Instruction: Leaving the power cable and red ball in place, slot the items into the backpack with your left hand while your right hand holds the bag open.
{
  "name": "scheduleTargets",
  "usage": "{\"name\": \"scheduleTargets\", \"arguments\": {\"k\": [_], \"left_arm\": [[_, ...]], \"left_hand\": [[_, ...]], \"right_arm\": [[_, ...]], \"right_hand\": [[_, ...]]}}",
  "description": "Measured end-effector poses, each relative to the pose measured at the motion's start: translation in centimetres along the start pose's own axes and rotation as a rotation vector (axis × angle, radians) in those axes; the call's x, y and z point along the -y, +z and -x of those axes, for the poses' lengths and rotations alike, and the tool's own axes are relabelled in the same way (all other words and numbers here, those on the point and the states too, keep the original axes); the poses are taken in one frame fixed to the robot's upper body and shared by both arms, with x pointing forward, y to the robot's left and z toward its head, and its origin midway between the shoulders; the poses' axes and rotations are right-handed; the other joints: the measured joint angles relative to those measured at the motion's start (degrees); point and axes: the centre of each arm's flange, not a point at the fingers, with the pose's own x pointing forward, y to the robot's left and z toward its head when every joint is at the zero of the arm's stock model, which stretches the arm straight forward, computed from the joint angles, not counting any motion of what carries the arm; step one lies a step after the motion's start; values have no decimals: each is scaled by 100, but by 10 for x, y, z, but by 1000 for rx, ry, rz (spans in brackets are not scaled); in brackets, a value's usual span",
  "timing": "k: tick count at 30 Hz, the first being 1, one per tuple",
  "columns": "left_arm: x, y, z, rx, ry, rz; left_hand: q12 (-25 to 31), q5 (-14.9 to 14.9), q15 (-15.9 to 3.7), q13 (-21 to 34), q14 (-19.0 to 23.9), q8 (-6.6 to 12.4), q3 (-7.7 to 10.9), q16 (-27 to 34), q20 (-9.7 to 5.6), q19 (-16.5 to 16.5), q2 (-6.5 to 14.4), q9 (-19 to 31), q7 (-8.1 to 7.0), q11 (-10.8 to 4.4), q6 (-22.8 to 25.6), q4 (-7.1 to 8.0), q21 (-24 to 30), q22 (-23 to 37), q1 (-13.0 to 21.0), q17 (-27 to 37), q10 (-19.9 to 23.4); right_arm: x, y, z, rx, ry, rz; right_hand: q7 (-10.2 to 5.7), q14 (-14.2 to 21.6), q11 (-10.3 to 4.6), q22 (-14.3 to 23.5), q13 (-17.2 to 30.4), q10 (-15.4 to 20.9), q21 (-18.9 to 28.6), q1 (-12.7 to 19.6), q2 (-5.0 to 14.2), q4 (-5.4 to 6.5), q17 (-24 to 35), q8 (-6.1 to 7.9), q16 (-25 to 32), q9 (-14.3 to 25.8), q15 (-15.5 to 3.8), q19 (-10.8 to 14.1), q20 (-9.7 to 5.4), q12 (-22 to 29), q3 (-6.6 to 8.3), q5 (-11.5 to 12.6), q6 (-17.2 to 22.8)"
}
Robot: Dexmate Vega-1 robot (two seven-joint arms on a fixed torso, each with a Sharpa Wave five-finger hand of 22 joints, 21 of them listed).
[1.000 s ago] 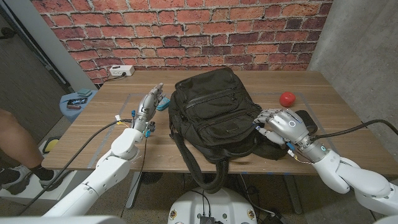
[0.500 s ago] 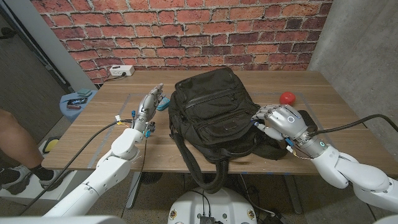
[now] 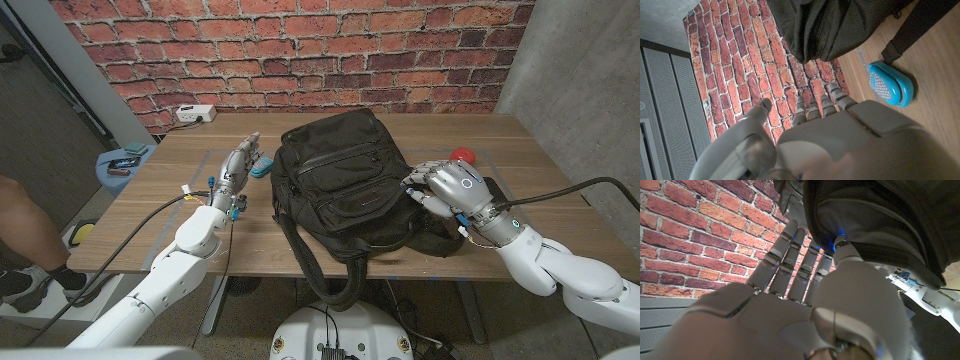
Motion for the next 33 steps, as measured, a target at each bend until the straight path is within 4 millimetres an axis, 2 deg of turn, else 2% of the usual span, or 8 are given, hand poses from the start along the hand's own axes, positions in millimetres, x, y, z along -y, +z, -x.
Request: {"name": "scheduleTargets", "arguments": {"k": [15, 22, 26, 30, 33], "left_arm": [[-5, 9, 4, -15, 9, -42], [-8, 14, 7, -22, 9, -62], [-10, 16, 8, -28, 7, -76], [-14, 19, 10, -34, 2, -93], [-18, 23, 12, -40, -3, -111]], "left_hand": [[0, 0, 0, 0, 0, 0, 24, 0, 0, 0, 0, 0, 0, 0, 0, -24, -22, 0, 0, 0, -1], [0, 0, 0, 0, 0, 0, 39, 0, 52, 10, 0, -14, 0, 6, 0, -93, -22, 0, 0, 0, 5], [61, 0, 22, 0, 153, 0, 45, 0, 94, 51, -26, -14, 31, 3, 75, -220, -22, 0, 26, 0, 205], [89, 0, 35, 0, 314, 30, 30, 45, 125, 163, -123, -14, 57, -2, 231, -415, -12, 0, 123, 0, 375], [89, 4, 22, 0, 432, 32, 29, 45, 156, 239, -169, -14, 31, -26, 318, -528, 2, 0, 169, 0, 466]], "right_arm": [[4, -9, -17, 4, -21, -49], [5, -13, -25, 16, -30, -67], [6, -15, -29, 22, -37, -74], [7, -16, -33, 27, -42, -90], [8, -16, -36, 29, -44, -103]], "right_hand": [[-1, 24, -18, -1, 0, 19, 0, 82, 6, 0, -27, 0, -50, -5, -12, 0, 0, 0, 0, -17, 0], [-1, 78, -18, -1, 0, 19, 0, 82, 6, 1, -27, 21, -50, -3, -24, -1, 0, 0, -1, -17, 0], [-1, 79, -17, -1, 0, 18, 0, 98, 22, 1, -26, 21, -50, 0, -25, 11, -11, 0, -1, -17, -1], [-1, 79, -17, -1, 0, 18, 0, 151, -1, 1, -27, 21, -50, 0, -25, 32, -31, 0, -1, -18, -1], [-1, 79, -17, -1, 0, 18, 0, 151, -1, 1, -27, 21, -50, 0, -25, 32, -31, 0, -1, -18, -1]]}}
